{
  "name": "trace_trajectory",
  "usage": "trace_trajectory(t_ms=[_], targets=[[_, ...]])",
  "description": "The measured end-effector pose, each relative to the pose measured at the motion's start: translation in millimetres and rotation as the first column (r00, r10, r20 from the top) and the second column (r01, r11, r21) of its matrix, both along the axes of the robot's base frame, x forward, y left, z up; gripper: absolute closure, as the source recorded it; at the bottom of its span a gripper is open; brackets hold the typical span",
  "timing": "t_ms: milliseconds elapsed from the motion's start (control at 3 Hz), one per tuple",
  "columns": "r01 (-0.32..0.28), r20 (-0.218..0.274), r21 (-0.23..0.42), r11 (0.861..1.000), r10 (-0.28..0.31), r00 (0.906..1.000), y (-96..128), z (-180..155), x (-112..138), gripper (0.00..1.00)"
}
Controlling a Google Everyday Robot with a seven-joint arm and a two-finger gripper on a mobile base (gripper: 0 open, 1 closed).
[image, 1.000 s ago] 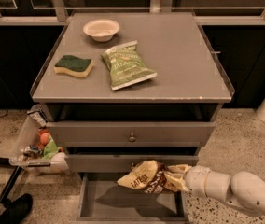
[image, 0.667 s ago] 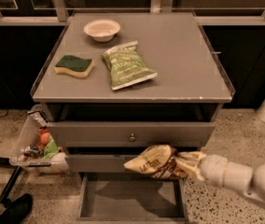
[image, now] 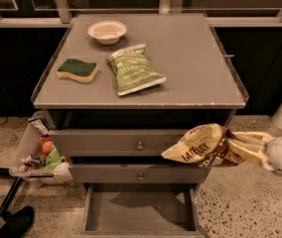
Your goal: Pick brown chip bag from bottom drawer and place on counter
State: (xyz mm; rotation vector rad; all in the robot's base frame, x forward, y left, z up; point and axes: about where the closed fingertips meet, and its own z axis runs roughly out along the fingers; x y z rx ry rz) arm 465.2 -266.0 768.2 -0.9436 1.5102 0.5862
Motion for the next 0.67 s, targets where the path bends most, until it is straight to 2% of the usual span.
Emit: trace_trajectory(t_ms=[333,667], targets=[[-0.077,0.049,-0.043,0.996,0.079,0.9957,-4,54,-35,1.0],[-0.118,0.118,-0.076,0.99,0.127,0.985,0,106,-56,1.0]])
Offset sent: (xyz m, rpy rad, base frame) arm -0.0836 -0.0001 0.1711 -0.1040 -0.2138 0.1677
